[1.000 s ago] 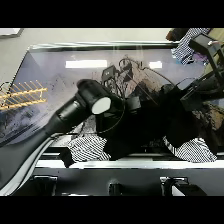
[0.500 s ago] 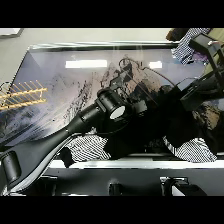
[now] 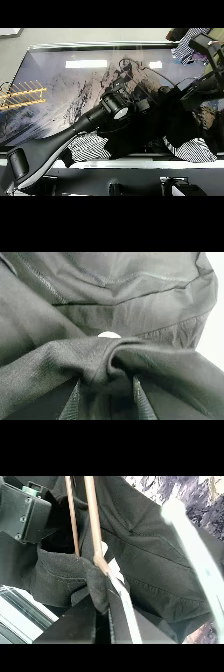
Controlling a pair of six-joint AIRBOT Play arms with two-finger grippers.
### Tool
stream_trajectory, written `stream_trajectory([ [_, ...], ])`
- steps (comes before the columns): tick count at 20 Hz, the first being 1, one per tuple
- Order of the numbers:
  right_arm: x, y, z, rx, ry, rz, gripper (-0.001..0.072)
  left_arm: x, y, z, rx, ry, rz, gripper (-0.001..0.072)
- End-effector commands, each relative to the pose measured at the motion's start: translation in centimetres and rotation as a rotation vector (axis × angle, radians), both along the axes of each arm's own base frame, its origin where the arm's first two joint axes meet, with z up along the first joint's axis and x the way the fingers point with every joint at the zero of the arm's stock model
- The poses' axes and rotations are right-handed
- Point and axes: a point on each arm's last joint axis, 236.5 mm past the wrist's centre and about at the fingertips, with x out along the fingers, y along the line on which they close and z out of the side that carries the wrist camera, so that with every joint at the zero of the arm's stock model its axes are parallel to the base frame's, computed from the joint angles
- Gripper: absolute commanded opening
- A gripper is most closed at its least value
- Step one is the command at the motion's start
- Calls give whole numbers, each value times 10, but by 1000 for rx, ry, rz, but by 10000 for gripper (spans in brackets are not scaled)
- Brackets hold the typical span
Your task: Fold the clothes and pants, and hang the long-sleeved shirts on hangers.
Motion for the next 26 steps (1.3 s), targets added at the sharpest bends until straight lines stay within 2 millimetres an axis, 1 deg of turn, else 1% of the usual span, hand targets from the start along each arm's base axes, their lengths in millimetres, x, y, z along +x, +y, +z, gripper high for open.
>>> stream_trajectory([
  [1,0,0,0,0,1,1,32,5,-3,-9,-3,-1,4,349],
  [2,-1,0,0,0,3,1,32,5,-4,-14,-2,12,5,232],
  [3,-1,0,-1,0,5,2,32,4,-7,-18,-9,23,0,87],
  [4,-2,0,-1,-1,8,3,32,4,-13,-19,-23,20,-21,29],
  [5,-3,0,-1,-2,13,4,32,4,-16,-20,-36,20,-34,29],
  [6,-4,0,-2,-3,19,6,32,5,-15,-20,-39,25,-31,28],
  [8,-8,0,-4,-6,35,9,32,15,-5,-12,-30,-1,-42,26],
  [9,-9,-1,-5,-10,41,9,32,20,5,-6,-15,-11,-47,25],
  [12,-10,-5,-6,-27,48,1,31,32,47,8,83,-35,-110,24],
  [13,-10,-5,-6,-27,48,1,31,33,57,13,100,-42,-146,24],
  [15,-12,-5,-7,-27,55,1,31,34,66,21,99,-45,-188,24],
  [17,-16,-5,-9,-29,74,4,31,39,71,25,86,-47,-206,24],
  [21,-23,-6,-12,-27,111,-2,31,46,73,31,52,-68,-252,24],
  [25,-25,-4,-12,-23,119,5,31,61,65,58,-75,-127,-251,24],
  [26,-25,-4,-12,-22,121,6,31,65,65,62,-94,-137,-248,25],
])
